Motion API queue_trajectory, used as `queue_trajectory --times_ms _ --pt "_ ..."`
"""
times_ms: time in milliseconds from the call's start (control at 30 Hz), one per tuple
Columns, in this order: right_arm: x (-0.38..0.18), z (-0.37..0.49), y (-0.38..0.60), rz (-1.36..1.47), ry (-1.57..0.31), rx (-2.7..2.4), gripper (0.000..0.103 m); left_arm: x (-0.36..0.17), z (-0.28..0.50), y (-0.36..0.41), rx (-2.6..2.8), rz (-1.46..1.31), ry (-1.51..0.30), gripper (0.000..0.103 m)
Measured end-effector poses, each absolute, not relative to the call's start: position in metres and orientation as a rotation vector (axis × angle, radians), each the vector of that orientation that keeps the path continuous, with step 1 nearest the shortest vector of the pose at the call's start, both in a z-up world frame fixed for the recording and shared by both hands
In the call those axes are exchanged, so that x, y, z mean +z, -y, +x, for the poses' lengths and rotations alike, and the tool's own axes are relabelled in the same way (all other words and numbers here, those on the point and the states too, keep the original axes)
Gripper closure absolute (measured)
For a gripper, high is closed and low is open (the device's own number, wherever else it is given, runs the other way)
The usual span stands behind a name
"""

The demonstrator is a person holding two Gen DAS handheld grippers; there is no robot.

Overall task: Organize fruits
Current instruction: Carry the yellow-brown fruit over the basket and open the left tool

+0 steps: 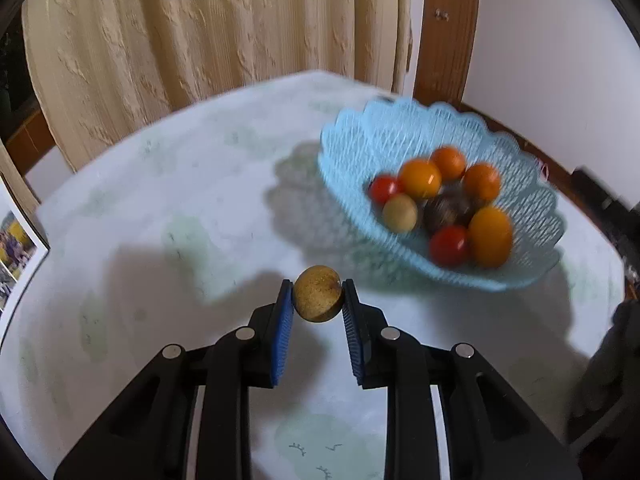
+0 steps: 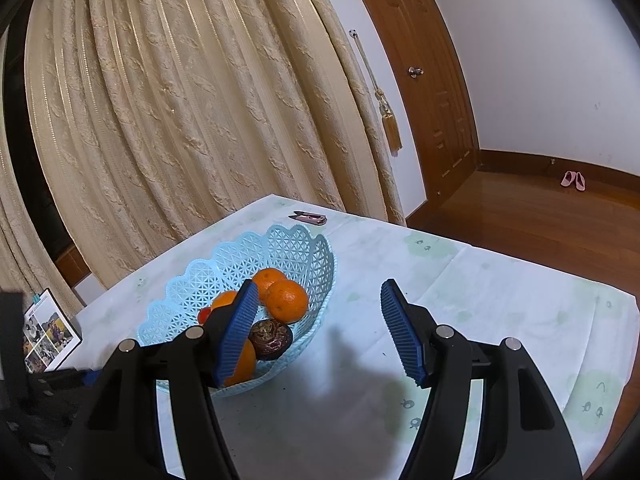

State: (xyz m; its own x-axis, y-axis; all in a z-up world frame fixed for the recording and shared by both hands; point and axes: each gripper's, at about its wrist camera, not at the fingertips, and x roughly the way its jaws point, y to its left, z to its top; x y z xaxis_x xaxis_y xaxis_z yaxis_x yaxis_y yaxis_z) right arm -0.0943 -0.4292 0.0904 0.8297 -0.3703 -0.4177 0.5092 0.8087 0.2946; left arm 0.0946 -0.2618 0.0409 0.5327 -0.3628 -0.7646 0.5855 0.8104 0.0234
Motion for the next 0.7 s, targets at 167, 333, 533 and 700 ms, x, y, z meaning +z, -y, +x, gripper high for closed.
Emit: queue_trajectory --times_ms 167,333,533,700 --pt "0.090 -0.094 0.429 0.411 -0.353 -0.482 0.038 0.068 0.083 0.275 -0.625 0.271 -0.770 0.078" --pt "0.090 -0.093 0.429 0.412 -0.354 -0.482 0.037 0.075 0.076 0.301 -0.674 0.280 -0.757 0.078" --pt "0.090 -0.093 0.430 0.412 -0.353 -0.480 0.037 0.067 0.083 0.317 -0.686 0.261 -0.797 0.070" --pt "0.092 -0.093 0.429 0.414 -0.350 -0.483 0.038 0.075 0.083 0.304 -0.659 0.218 -0.760 0.026"
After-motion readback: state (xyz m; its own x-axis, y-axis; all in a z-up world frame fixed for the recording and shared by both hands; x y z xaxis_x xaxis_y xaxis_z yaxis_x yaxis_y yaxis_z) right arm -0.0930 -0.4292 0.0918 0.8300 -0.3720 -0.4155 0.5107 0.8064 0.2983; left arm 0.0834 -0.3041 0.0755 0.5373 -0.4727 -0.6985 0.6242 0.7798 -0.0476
